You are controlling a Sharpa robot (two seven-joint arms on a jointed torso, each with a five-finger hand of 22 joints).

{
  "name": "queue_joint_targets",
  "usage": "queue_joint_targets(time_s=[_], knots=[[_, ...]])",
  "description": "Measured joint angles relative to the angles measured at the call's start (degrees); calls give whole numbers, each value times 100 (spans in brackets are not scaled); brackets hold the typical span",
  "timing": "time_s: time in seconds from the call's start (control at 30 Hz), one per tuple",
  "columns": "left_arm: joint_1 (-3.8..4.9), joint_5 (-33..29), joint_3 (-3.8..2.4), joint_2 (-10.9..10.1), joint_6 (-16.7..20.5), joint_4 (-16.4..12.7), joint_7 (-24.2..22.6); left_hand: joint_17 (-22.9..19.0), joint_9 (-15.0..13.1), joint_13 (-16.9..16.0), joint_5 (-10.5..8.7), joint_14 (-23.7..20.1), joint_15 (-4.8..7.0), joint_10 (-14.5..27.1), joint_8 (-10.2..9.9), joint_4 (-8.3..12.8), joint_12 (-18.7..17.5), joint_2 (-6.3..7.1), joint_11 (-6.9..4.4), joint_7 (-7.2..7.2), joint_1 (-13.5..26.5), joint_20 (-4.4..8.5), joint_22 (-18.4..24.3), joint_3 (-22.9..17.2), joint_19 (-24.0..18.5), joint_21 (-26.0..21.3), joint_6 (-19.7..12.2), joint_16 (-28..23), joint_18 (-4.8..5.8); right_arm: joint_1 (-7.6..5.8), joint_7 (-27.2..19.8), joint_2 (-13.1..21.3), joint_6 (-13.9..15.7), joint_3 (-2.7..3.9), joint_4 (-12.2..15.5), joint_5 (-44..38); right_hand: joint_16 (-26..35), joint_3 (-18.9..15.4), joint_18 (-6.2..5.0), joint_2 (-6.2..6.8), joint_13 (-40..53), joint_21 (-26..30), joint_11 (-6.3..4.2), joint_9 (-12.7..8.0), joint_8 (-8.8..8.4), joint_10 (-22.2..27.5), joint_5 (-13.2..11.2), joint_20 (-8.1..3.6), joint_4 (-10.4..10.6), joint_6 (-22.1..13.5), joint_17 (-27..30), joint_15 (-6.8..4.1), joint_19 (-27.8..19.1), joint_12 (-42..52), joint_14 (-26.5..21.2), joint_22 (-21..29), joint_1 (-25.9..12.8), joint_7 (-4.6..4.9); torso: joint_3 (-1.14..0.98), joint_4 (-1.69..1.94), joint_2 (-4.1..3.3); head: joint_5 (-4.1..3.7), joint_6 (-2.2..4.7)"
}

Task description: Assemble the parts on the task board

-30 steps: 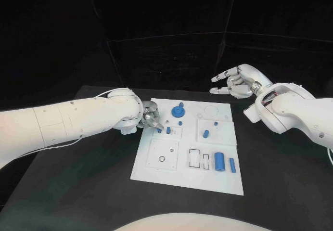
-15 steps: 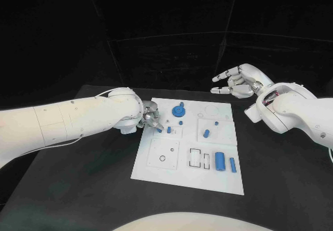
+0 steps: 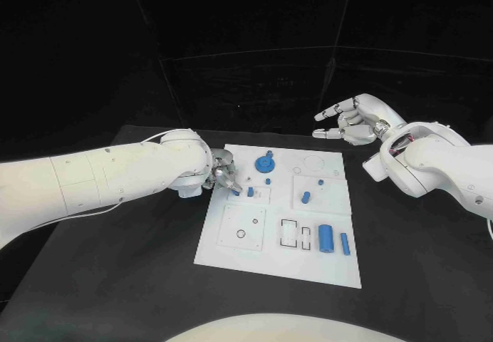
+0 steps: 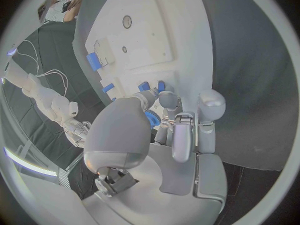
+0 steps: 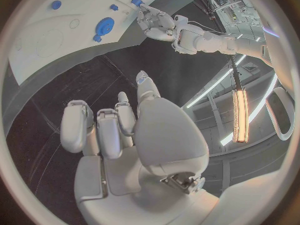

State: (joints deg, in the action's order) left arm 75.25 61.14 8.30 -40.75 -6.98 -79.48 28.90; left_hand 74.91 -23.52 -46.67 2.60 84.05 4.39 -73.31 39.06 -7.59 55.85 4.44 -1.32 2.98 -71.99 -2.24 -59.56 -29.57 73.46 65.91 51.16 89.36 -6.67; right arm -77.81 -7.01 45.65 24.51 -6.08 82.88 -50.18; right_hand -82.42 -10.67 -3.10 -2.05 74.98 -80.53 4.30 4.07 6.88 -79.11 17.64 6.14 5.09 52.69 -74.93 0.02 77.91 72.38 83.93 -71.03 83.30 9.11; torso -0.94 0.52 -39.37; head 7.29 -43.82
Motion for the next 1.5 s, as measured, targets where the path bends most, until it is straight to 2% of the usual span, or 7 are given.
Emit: queue_joint_targets(time_s=[0.3,0.43,0.47,0.53,0.67,1.07,1.5], knots=[[8,1,-4,48,-35,41,16,0,-30,-39,-1,0,0,-22,47,0,0,11,-21,-13,12,14,-49,0,15,0,13,0,0,0,1,1,-1,0,3,0,0,0,0,0,0,0,0,0,0,0,0,0,0,0,0,0,0,0,0,0,0,0,0,-1,-1,-5,-19],[12,6,-5,62,-53,55,26,0,-31,-72,-1,0,0,-83,74,13,39,121,-43,-66,145,32,-95,-8,32,5,67,25,0,0,2,3,-2,0,6,0,0,0,0,0,0,0,1,0,0,1,0,0,0,0,1,0,0,0,0,0,0,0,-2,-3,-1,-5,-29],[13,7,-6,65,-59,58,28,0,-31,-86,-1,0,0,-84,74,101,47,130,-44,-70,196,38,-107,-58,39,30,82,25,0,0,2,4,-2,0,6,0,0,0,1,0,0,0,0,0,0,0,0,0,0,0,1,0,0,0,0,0,0,0,-2,-3,-2,-7,-30],[13,9,-5,71,-74,62,34,0,-30,-102,-1,-1,1,-93,76,130,65,163,-52,-76,252,38,-128,-63,39,32,118,25,0,0,2,5,-2,0,8,0,0,0,0,0,0,0,1,0,0,0,0,0,0,0,1,0,0,0,0,0,0,0,-2,-3,-2,-10,-30],[3,9,2,103,-102,87,46,0,-32,-170,-1,-17,25,-155,121,-15,140,163,-74,-94,440,67,-185,100,67,77,178,25,0,0,3,8,-2,0,11,0,0,0,0,0,0,0,1,0,0,1,0,0,0,0,1,0,0,0,0,0,0,0,-2,-4,-1,-15,-31],[-8,6,8,162,-119,190,76,0,-18,-256,8,1,42,-195,106,-174,207,164,-75,-114,581,109,-276,415,110,134,241,25,0,0,5,12,-2,0,23,0,0,0,0,0,0,0,1,0,0,1,0,0,0,0,1,0,0,0,0,0,0,0,-2,-4,1,-27,-31],[-12,5,10,228,-108,303,131,0,-6,-271,8,1,42,-195,107,-355,229,139,-75,-114,685,91,-299,740,132,134,280,25,0,0,5,11,-2,0,29,-2,0,0,0,0,0,0,4,0,0,4,-24,0,0,0,2,0,0,0,0,-1,-1,0,-2,-4,-1,-36,-38]])
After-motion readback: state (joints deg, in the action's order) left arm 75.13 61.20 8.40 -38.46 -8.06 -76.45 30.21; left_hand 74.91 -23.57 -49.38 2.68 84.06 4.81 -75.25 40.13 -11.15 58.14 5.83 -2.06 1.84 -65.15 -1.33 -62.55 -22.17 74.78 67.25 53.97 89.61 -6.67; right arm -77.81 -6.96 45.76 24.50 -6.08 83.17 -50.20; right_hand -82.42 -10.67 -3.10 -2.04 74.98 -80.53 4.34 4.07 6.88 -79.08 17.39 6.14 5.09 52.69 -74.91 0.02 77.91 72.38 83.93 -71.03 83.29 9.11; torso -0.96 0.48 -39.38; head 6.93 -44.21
